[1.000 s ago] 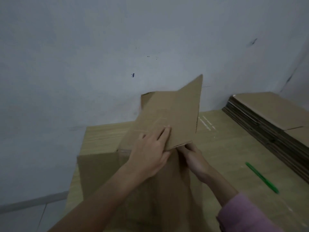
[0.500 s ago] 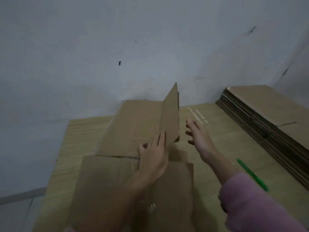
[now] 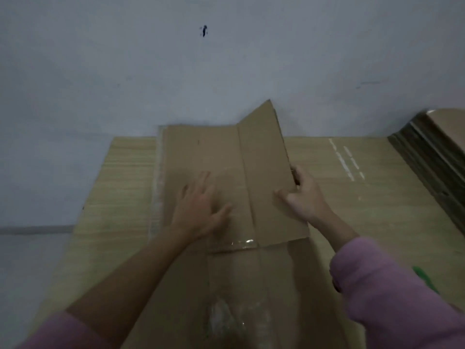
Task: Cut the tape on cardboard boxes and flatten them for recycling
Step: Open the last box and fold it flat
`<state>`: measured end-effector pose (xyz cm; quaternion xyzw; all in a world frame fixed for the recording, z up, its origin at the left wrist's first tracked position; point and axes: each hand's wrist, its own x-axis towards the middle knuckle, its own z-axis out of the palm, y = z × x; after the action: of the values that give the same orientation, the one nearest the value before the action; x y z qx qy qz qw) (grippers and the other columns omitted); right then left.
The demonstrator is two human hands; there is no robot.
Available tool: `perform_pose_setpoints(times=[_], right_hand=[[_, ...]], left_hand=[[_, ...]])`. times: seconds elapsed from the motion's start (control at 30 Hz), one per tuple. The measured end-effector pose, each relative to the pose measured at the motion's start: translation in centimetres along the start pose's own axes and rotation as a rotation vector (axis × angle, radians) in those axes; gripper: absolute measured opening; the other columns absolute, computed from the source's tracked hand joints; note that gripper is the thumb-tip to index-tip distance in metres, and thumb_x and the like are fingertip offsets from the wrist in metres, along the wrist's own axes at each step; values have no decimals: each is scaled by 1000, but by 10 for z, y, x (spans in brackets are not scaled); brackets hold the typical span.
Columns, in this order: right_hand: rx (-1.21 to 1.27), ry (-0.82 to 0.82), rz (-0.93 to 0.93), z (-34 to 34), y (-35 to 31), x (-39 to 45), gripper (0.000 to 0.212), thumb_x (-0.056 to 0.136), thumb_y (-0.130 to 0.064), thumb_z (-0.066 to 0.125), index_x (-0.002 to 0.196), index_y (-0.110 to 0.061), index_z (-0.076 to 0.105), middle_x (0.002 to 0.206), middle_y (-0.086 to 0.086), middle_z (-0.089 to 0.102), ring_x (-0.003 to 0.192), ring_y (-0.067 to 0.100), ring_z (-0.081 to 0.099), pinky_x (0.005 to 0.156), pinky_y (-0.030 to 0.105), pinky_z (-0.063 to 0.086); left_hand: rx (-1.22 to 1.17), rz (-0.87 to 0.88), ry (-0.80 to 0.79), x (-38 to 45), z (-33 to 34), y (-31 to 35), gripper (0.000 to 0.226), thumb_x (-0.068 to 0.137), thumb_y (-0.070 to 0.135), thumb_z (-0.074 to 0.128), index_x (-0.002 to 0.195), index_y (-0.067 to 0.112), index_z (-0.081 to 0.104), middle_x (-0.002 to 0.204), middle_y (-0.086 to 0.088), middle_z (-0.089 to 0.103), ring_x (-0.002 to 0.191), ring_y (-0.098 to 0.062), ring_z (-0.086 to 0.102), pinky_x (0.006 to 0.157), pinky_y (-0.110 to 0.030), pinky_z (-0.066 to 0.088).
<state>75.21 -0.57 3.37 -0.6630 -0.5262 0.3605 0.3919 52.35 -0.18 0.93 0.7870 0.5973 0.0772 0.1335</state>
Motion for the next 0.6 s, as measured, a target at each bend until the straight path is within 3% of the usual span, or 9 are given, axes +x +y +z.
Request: perform_pose_setpoints(times=[0.1,0.17,0.23,0.33,0.4,0.5,0.6], right_hand=[[-460,105,-60,13,21,11,48,77,-22,72,118,-3,55,106,18,62,100,33,56,87,40,46],[-746,181,-156,23,33,12,56,77,-36,58,117,2,54,99,25,58,98,41,54,82,46,46],[-906,208,-218,34,38,16,66,74,-41,46,124,2,50,106,29,54,109,45,50,87,53,44],[-1015,151,-195,51,35,35,68,78,-44,44,136,-7,43,140,31,35,134,47,27,103,65,23],[-1024,79,-184,68,29,52,70,84,-47,34,145,-13,32,153,23,18,143,39,10,109,63,4],[-1038,24,-240,95,25,73,75,86,-51,11,151,-14,15,159,13,3,146,27,-3,107,54,-18],[-1005,-20,-190,107,34,86,82,81,-54,-3,152,-14,4,159,7,-5,146,21,-8,108,51,-19]], left_hand=[[0,-233,-18,7,18,-28,84,87,65,25,150,12,12,159,-8,1,146,-20,-4,116,-39,5],[23,-264,13,2,35,-38,86,85,65,13,150,10,13,159,-9,4,146,-21,-3,117,-39,4],[60,-258,38,3,43,-41,92,77,64,-1,150,10,12,159,-6,4,146,-20,-1,116,-39,3],[31,-223,37,29,41,-40,93,73,62,-9,151,13,2,159,1,-6,144,-9,-11,116,-36,-5],[-4,-191,28,52,39,-40,93,72,62,-12,151,15,-2,158,3,-10,143,-6,-14,115,-31,-9],[24,-176,24,79,44,-40,91,71,60,-15,150,15,-5,158,2,-14,143,-7,-16,113,-29,-13],[95,-154,37,90,50,-42,86,75,58,-15,149,15,-11,156,3,-18,141,-7,-21,113,-32,-16]])
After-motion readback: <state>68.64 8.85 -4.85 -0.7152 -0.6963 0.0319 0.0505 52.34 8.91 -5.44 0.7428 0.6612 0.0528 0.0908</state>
